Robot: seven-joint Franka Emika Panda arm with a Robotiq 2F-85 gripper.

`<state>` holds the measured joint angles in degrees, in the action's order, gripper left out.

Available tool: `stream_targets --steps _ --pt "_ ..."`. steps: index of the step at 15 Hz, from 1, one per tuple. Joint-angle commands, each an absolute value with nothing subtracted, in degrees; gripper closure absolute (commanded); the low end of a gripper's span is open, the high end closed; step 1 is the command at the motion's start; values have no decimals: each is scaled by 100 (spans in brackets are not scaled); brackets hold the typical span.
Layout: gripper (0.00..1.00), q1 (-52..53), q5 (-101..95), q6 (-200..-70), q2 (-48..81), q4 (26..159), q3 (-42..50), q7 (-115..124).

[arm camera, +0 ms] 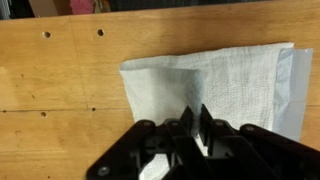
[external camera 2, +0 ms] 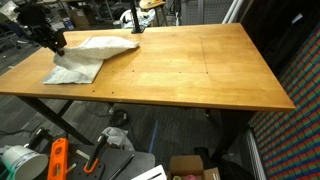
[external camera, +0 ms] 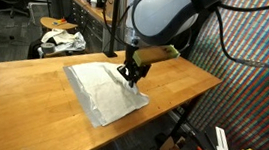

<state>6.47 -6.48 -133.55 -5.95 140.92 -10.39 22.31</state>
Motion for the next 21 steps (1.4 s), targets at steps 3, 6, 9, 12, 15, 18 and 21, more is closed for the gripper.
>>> stream_targets --steps 3,6,9,12,15,18,21 --pt "97 859 -655 -13672 -554 14167 -1243 2637" --pt "97 923 -671 -13815 -450 14162 -1299 2737" --pt "97 955 -705 -14321 -272 14175 -1309 2869" --pt "96 977 -825 -14518 -41 14105 -1294 3038" --pt "66 1021 -863 -14329 125 14040 -1258 3041" --pt "45 1080 -492 -14241 136 14077 -1272 2695" --pt "22 1136 583 -14056 -29 14112 -1344 1689"
